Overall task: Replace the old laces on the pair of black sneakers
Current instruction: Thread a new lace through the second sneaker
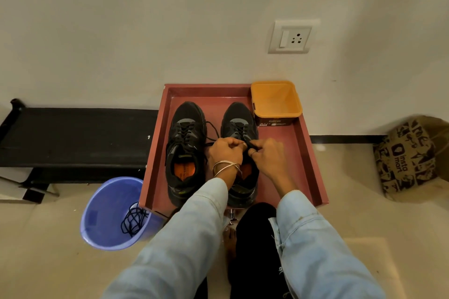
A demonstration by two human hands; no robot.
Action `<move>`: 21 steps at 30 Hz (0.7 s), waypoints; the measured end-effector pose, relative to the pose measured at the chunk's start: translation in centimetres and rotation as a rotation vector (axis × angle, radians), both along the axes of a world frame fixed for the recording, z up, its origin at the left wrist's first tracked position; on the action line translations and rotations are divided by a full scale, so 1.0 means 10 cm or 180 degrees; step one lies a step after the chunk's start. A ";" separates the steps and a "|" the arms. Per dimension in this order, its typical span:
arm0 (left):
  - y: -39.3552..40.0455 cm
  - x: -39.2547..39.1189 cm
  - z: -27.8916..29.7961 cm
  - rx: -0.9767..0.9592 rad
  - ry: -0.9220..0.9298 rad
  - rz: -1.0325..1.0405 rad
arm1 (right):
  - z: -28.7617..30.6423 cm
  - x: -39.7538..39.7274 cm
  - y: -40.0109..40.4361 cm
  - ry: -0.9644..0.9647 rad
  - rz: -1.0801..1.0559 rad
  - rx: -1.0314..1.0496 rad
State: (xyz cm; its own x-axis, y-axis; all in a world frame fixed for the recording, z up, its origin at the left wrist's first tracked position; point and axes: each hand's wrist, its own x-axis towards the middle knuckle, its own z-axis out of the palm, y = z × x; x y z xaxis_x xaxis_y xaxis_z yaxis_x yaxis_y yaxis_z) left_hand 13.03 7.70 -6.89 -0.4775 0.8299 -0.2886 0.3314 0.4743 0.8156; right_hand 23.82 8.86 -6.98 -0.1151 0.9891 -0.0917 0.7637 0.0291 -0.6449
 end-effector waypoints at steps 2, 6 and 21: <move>0.00 -0.02 -0.02 0.0009 -0.0055 -0.0088 | 0.00 0.01 -0.01 0.0051 0.0013 -0.0038; 0.06 -0.07 -0.02 -0.0161 -0.0537 -0.0026 | 0.02 0.07 -0.02 0.0218 0.0097 -0.0204; 0.26 -0.24 -0.01 -0.0675 -0.0412 -0.0749 | -0.07 0.08 0.16 0.0913 -0.0373 -0.0621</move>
State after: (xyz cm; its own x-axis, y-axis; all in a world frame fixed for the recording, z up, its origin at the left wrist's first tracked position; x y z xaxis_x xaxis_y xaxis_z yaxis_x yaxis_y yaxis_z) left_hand 10.67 10.33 -6.95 -0.2283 0.8280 -0.5121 0.3520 0.5606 0.7495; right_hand 24.67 10.41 -7.72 -0.0503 0.9642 -0.2604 0.5417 -0.1927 -0.8182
